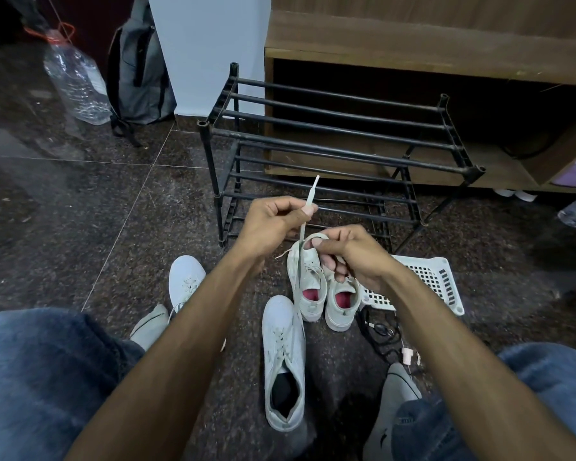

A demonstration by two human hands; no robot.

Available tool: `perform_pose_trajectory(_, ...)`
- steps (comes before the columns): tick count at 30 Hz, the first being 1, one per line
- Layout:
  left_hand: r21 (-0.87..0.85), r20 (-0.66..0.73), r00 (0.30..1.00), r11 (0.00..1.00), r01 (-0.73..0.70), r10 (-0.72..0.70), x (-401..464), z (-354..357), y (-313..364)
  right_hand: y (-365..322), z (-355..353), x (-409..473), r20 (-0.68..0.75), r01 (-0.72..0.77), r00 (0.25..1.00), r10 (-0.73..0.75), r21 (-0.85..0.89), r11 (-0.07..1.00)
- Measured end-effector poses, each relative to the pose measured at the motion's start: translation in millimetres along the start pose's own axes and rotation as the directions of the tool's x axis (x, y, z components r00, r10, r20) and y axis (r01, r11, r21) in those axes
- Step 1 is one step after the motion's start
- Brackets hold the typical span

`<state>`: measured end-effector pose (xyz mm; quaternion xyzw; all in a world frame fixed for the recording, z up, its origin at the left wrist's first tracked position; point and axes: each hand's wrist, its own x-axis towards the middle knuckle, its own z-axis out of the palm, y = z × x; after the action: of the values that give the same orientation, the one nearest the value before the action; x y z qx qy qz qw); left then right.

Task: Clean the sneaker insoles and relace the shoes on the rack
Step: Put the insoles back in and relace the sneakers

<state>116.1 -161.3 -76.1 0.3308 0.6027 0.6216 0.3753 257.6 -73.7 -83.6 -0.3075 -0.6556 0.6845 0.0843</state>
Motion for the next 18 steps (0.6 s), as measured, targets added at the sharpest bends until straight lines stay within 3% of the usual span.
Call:
perform_pose_trajectory(7, -0.005, 0.120, 0.992, 0.999, -0.049, 0.049, -3, 8, 13, -17, -1, 0, 0.014, -0.020, 1.000, 0.022, -0.115, 0.993)
perform_pose_trajectory(13, 0.016, 0.015, 0.997, 0.997, -0.074, 0.074, 2, 9, 3, -21, -8, -5, 0.100, 0.026, 0.995, 0.001, -0.266, 0.964)
perform_pose_trajectory(18, 0.019, 0.035, 0.997, 0.998, 0.065, -0.066, -1, 8, -13, -13, -5, -3, 0.017, 0.041, 0.999, -0.038, -0.256, 0.966)
